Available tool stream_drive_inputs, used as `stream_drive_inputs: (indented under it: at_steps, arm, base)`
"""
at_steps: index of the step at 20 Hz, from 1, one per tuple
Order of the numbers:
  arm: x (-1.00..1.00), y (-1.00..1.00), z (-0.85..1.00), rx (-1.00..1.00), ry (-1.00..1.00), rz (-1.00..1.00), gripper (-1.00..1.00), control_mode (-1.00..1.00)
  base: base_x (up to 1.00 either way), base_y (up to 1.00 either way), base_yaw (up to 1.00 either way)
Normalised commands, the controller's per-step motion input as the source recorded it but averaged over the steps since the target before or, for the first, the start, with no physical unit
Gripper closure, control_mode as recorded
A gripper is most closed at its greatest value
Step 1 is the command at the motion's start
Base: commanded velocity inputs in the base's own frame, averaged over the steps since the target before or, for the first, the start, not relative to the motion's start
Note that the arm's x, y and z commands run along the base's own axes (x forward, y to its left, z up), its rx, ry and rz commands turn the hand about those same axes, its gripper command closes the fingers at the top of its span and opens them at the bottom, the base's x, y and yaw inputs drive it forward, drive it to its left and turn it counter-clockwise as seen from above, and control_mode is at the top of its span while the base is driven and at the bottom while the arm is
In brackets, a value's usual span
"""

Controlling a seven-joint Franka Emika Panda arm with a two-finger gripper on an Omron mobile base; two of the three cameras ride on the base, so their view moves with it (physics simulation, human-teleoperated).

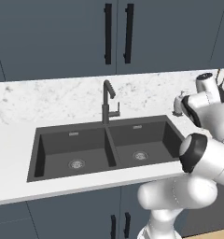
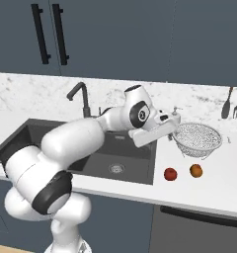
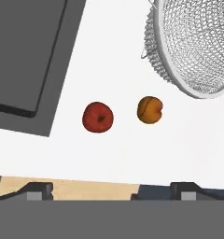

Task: Put the colander in the sink, put the peach, peach, apple in the colander, and turn on the sink faucet and pour water over the colander.

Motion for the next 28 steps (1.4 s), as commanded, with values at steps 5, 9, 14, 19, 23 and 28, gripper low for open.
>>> stream_drive_inputs:
  at_steps: [5, 9, 14, 19, 23, 28]
  arm:
    - [0.59, -0.42, -0.23, 0.0, 0.0, 0.11, -1.0, -1.0]
    - [0.53, -0.27, -0.22, 0.0, 0.0, 0.11, -1.0, -1.0]
    - [0.5, -0.22, -0.25, 0.0, 0.0, 0.07, -1.0, -1.0]
    - [0.48, -0.22, -0.26, 0.0, 0.0, 0.01, -1.0, -1.0]
    - [0.49, -0.21, -0.25, 0.0, 0.0, 0.0, -1.0, -1.0]
    - [0.41, -0.16, -0.28, 0.0, 0.0, 0.0, -1.0, -1.0]
  base:
    - [0.0, 0.0, 0.0]
    - [0.0, 0.0, 0.0]
    - [0.0, 0.0, 0.0]
    - [0.0, 0.0, 0.0]
    - [0.0, 0.0, 0.0]
    - [0.0, 0.0, 0.0]
